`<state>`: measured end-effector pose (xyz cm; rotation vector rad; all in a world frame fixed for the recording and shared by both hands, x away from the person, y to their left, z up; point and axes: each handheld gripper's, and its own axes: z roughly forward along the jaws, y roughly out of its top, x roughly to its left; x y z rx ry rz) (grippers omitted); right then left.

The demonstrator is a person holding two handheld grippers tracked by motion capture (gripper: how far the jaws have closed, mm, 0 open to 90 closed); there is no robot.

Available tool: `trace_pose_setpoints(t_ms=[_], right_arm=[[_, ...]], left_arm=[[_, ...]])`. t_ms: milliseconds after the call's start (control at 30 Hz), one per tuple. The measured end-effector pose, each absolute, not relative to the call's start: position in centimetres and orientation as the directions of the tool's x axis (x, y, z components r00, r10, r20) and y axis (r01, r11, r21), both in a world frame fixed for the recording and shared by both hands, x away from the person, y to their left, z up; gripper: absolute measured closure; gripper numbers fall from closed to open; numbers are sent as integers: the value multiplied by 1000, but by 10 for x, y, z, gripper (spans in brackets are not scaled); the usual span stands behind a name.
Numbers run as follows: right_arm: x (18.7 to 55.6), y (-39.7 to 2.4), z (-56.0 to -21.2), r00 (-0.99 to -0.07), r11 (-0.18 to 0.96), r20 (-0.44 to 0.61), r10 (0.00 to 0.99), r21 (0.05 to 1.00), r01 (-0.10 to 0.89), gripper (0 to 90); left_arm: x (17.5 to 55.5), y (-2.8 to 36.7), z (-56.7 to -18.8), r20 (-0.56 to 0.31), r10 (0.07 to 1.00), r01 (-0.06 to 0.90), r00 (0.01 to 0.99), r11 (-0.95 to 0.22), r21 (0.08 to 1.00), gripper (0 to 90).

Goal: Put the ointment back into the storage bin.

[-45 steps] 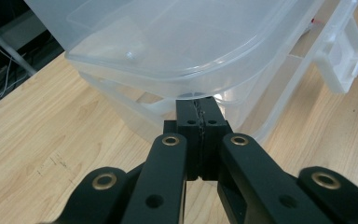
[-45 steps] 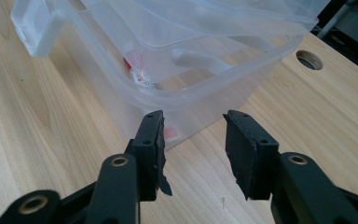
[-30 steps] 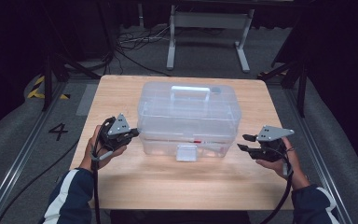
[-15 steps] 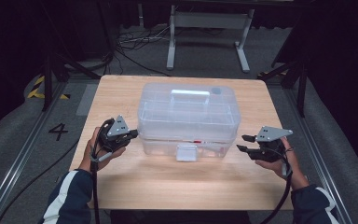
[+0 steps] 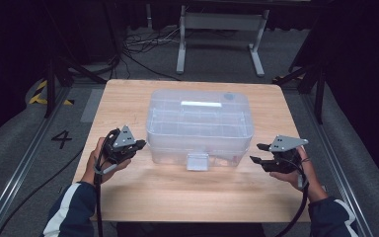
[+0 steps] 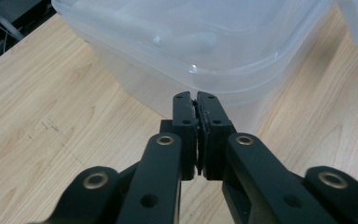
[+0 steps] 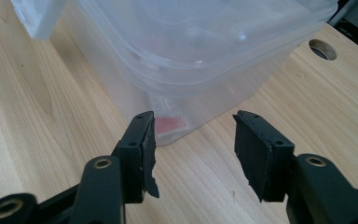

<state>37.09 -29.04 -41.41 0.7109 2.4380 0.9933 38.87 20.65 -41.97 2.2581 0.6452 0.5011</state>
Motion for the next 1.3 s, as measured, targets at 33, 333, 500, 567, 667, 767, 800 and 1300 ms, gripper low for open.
trace_pose_setpoints(t_ms=[33,333,500,567,667,767,800,1300], right_arm=[[370,-290,-414,-785,617,-177,594,726,304,477],[366,-289,-415,-784,648,-212,583,703,292,436],[363,-291,-417,-780,658,-220,586,692,298,412],[361,-293,-417,-778,659,-222,588,690,301,408],[359,-296,-419,-777,666,-226,587,680,306,400],[358,-299,-420,-775,664,-225,590,682,307,395],[356,-301,-422,-775,665,-222,592,678,313,392],[347,-317,-438,-755,655,-203,623,663,362,375]], left_arm=[[388,206,-421,163,578,299,800,-619,726,857],[379,213,-428,188,586,320,788,-651,688,722],[373,219,-432,211,599,334,772,-665,668,615],[370,221,-434,224,604,338,765,-673,658,579],[366,225,-436,231,610,347,758,-677,650,533],[363,227,-437,239,608,350,757,-687,637,501],[361,228,-439,242,608,354,756,-692,629,481],[345,251,-465,228,612,403,758,-713,573,354]])
